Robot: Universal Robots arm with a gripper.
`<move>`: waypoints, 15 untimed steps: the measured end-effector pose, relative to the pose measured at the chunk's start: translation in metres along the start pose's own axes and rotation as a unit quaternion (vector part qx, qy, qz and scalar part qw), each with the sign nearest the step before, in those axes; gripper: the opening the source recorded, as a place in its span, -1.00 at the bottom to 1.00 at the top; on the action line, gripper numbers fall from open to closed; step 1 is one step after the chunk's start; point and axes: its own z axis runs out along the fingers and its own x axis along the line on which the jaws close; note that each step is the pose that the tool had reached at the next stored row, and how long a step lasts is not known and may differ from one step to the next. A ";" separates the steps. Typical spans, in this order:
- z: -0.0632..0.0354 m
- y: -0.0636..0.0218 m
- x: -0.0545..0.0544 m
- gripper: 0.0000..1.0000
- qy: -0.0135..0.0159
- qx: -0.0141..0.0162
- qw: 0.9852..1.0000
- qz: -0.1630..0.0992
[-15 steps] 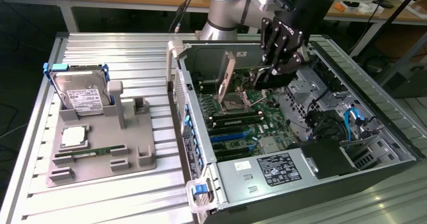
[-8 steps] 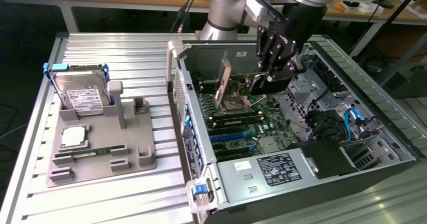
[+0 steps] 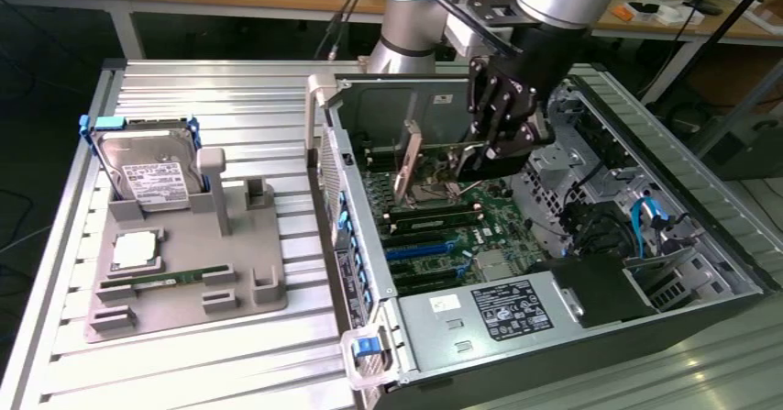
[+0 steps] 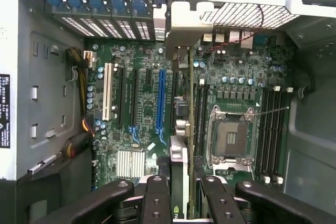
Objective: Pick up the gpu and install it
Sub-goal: 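Insert the gpu into the slot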
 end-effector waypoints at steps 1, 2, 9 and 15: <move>0.0028 0.0001 0.001 -0.47 0.000 0.000 1.000 0.000; 0.0066 0.0004 0.001 -0.47 0.000 0.000 1.000 0.001; 0.0242 0.0015 0.010 -0.47 0.000 0.000 1.000 0.027; 0.0301 0.0033 0.013 -0.47 0.000 0.001 0.999 0.038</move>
